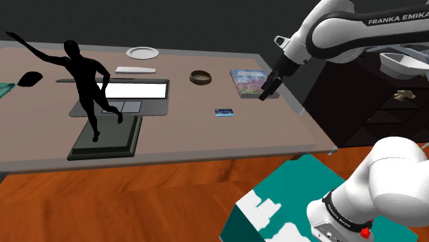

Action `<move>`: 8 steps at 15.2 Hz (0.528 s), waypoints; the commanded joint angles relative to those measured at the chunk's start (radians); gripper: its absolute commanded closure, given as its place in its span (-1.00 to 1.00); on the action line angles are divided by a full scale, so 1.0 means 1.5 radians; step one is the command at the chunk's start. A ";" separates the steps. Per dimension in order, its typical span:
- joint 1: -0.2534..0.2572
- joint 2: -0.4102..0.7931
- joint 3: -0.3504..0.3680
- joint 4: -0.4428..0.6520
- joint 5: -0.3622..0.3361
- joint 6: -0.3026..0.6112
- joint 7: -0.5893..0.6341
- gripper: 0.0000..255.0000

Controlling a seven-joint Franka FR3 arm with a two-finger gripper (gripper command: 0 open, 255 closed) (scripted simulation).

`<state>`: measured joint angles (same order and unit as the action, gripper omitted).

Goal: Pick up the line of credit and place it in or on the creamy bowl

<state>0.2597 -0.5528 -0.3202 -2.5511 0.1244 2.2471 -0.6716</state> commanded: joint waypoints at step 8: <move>0.220 0.220 -0.184 0.058 0.262 0.168 -0.426 -1.00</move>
<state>0.5451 -0.2690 -0.5611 -2.4847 0.4449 2.4830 -1.2103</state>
